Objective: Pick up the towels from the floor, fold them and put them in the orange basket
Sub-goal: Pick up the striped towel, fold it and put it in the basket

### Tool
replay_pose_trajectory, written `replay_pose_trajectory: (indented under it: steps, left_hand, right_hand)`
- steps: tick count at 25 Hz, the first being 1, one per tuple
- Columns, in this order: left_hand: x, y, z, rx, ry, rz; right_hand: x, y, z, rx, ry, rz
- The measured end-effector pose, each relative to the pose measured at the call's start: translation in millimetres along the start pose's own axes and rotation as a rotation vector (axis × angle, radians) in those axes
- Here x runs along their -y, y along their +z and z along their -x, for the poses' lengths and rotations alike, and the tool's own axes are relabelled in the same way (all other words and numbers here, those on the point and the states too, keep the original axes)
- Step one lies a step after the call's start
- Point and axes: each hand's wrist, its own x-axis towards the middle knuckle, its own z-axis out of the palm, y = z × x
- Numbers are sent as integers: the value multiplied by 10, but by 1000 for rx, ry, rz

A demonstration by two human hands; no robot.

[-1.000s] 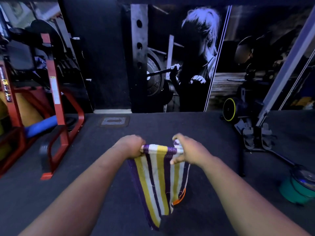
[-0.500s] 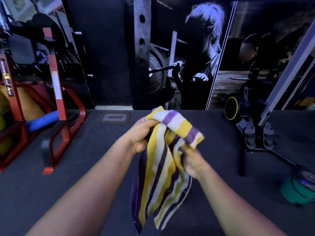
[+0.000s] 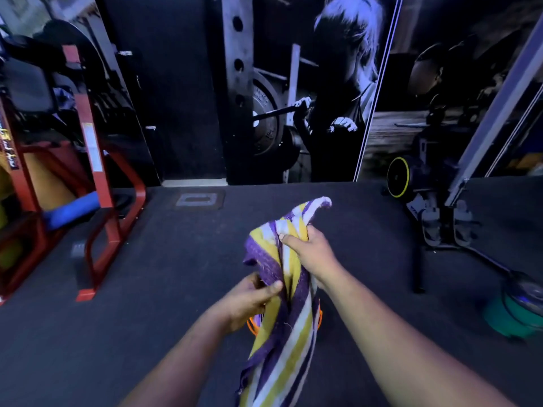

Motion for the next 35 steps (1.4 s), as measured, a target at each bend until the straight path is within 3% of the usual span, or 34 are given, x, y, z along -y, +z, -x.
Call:
replay_pose_trajectory:
  steps: [2, 4, 6, 10, 12, 15, 18, 20, 22, 24, 27, 28, 30, 33, 35]
  left_hand:
    - [-30, 140, -50, -118, 57, -57]
    - [-128, 189, -119, -293, 77, -33]
    - [-247, 172, -123, -396, 58, 101]
    - [-429, 49, -167, -418, 46, 428]
    - [-431, -10, -226, -411, 49, 474]
    - [-298, -164, -250, -295, 86, 73]
    - [-282, -334, -252, -283, 43, -201]
    - [-353, -422, -297, -324, 17, -255]
    - [-493, -419, -319, -360, 4, -188]
    - [-683, -342, -293, -332, 32, 49]
    - [-950, -332, -311, -307, 125, 382]
    - [-959, -359, -325, -276, 144, 465]
    - [-756, -366, -301, -200, 109, 472]
    - [-299, -429, -229, -171, 27, 31]
    - [-370, -530, -277, -278, 19, -14]
  right_hand:
    - [-20, 48, 12, -35, 45, 22]
    - [-44, 45, 47, 19, 105, -212]
    - [-79, -83, 116, 184, 215, -486]
    - [-399, -293, 348, 488, 426, -52]
    - [-471, -267, 375, 411, 417, -136]
    - [-439, -309, 242, 96, 315, -371]
    - [-430, -413, 115, -81, 236, -168]
    - [-363, -476, 76, -78, 134, -76]
    - [-238, -510, 85, -20, 73, -285]
    - [-252, -580, 99, 144, 113, -451]
    - [-430, -605, 221, 444, 346, 9]
    - [-474, -582, 225, 452, 361, 54]
    - [-427, -509, 195, 316, 300, -108]
    - [-253, -445, 127, 179, 230, -241]
    - [-239, -437, 95, 114, 217, -214]
